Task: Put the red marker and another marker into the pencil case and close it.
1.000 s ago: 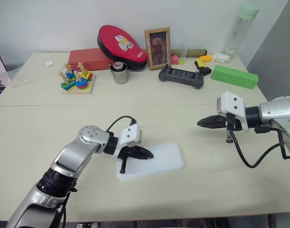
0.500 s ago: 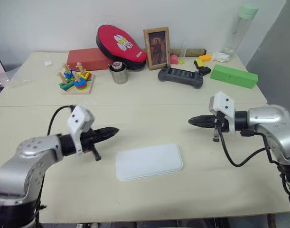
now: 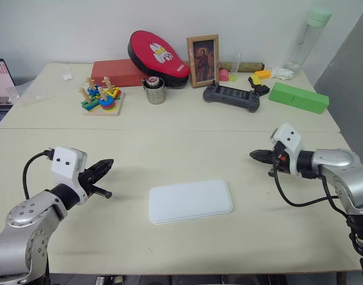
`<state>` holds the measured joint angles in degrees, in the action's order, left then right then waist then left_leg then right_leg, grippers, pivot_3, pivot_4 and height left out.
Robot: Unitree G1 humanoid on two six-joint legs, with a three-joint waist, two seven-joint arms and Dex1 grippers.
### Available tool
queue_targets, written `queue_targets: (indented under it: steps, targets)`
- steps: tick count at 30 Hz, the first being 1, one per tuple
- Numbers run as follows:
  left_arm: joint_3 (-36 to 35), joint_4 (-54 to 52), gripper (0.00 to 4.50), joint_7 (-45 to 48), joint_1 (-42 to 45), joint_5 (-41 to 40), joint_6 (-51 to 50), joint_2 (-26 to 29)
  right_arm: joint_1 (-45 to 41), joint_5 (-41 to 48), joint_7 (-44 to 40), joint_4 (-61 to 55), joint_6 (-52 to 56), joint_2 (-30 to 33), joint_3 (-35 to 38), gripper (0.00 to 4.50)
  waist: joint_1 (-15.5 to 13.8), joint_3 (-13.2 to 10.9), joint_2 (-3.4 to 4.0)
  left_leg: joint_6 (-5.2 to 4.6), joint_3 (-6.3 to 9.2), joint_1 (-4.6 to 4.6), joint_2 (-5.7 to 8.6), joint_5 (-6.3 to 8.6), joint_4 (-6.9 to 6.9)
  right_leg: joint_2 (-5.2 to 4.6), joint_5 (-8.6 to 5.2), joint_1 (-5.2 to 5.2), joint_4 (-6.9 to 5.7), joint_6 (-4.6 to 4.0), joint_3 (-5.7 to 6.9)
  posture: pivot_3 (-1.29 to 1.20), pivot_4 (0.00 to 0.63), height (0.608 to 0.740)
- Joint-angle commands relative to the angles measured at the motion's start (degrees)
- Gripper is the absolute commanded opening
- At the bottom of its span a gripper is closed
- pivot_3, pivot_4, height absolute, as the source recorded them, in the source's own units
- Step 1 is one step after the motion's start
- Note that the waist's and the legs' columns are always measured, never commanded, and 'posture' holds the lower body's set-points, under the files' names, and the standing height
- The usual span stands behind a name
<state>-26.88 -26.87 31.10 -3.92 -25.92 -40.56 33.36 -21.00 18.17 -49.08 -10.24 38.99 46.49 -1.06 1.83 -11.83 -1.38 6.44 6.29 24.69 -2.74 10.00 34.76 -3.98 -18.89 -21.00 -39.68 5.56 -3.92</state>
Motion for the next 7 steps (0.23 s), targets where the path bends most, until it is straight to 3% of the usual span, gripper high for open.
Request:
queue_targets:
  steps: [1,7]
  targets:
    - [-0.3,1.5,0.04,-1.0,-0.2,0.5,2.5,-0.3,2.1,-0.3,0.9,-0.6,-1.5,0.7,2.8,0.00,0.0,0.0,0.00,0.00,-0.01,0.00,0.00,0.00,0.00,0.00,0.00,0.00,0.02,0.00,0.00,0.00,0.150,0.740]
    - [0.9,5.3,0.04,-0.5,-0.3,1.1,5.0,-0.6,4.9,-0.5,2.1,-0.1,-2.5,0.2,4.4,0.00,0.0,0.0,0.00,0.00,-0.02,0.00,0.00,0.00,0.00,0.00,0.00,0.03,0.04,0.00,-0.01,0.00,0.150,0.740]
